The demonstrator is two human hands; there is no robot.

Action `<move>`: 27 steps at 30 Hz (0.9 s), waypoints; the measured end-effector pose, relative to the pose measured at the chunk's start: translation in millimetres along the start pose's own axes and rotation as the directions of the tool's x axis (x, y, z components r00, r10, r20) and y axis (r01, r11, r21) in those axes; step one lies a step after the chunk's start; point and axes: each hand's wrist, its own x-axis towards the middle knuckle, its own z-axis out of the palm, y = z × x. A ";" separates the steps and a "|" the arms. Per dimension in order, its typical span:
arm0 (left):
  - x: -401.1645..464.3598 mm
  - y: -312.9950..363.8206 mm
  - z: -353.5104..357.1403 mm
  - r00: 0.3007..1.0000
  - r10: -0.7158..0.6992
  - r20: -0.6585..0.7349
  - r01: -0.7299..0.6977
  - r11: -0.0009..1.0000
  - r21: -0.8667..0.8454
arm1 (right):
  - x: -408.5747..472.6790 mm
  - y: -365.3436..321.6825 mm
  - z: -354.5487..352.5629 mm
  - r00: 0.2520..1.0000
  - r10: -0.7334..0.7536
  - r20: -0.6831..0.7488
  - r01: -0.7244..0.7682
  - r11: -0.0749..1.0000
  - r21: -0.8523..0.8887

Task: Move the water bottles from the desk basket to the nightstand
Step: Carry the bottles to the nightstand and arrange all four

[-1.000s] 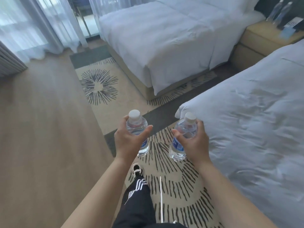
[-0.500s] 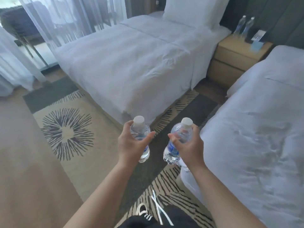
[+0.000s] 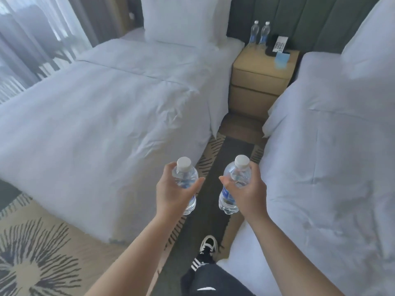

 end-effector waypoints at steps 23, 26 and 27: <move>478.9 100.9 282.9 0.948 0.145 0.283 -0.123 0.988 -0.095 | 493.2 76.3 20.6 0.933 0.111 -0.341 -0.161 0.980 -0.121; 550.1 115.7 319.0 0.939 0.146 0.311 -0.127 0.989 -0.079 | 569.3 79.1 27.5 0.930 0.114 -0.350 -0.170 0.976 -0.135; 572.2 121.6 330.2 0.938 0.148 0.313 -0.130 0.989 -0.075 | 592.7 79.8 28.3 0.924 0.105 -0.368 -0.167 0.976 -0.140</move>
